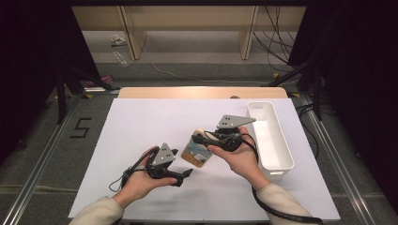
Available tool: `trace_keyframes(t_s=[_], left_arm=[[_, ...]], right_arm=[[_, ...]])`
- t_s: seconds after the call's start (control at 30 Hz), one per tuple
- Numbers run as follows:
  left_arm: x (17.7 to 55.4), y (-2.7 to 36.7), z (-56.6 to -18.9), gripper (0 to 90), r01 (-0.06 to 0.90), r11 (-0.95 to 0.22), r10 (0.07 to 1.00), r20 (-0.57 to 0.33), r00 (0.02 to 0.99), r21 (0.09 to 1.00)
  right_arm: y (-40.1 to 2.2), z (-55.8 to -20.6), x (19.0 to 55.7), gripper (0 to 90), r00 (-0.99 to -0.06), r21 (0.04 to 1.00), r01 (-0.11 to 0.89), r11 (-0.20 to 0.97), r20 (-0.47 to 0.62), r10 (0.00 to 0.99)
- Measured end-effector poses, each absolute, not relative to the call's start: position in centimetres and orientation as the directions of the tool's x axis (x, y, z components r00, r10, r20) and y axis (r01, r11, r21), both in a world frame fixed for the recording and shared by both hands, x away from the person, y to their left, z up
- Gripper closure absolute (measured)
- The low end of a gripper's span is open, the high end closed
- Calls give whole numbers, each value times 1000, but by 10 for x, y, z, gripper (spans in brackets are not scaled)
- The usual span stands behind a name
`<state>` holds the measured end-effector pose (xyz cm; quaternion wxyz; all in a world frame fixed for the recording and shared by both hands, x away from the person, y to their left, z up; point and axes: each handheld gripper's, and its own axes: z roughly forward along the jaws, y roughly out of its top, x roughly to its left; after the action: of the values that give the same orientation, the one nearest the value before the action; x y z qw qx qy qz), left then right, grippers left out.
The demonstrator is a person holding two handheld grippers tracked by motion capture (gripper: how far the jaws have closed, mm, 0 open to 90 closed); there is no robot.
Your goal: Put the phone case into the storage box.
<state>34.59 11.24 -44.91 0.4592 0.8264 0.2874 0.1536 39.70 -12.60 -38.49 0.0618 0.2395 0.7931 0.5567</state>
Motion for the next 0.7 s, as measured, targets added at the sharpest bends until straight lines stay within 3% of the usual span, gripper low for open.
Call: trace_keyframes(t_s=[0.7], left_arm=[[347,113,-452,196,316,-417,595,-8,804,852]], right_arm=[[-136,-374,399,806,-946,845,209,491,47,322]])
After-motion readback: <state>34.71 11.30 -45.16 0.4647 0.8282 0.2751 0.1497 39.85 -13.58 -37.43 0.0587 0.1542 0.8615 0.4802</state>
